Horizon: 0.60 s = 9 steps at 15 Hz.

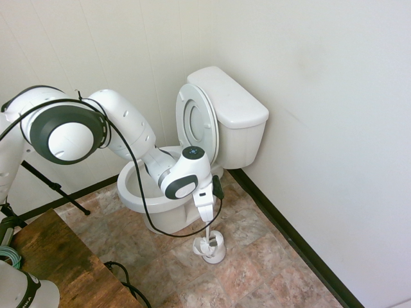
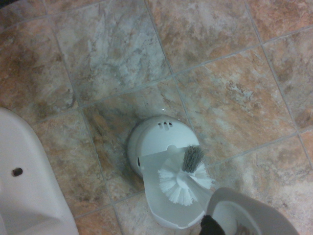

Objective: Clean the toilet

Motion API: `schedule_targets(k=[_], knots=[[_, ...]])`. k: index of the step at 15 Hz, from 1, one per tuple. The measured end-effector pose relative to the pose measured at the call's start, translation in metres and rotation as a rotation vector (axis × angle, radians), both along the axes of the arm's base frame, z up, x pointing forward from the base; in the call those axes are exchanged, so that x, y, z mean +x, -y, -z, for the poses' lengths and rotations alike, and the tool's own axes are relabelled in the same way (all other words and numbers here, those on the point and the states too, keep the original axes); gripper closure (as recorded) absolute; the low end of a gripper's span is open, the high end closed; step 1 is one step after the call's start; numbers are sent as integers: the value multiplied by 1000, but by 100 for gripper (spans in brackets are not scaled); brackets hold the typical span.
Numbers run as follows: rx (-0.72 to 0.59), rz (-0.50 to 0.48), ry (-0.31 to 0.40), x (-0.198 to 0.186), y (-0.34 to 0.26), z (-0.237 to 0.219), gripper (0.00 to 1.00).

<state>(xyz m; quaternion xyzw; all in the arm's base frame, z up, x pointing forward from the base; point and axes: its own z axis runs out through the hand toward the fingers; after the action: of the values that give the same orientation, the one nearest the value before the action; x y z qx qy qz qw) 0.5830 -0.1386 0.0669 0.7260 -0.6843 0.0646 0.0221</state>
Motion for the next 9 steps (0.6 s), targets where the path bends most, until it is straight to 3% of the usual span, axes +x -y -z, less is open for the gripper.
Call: schedule_targets(k=[9], knots=[[26, -5, -61, 21, -3, 26, 100]])
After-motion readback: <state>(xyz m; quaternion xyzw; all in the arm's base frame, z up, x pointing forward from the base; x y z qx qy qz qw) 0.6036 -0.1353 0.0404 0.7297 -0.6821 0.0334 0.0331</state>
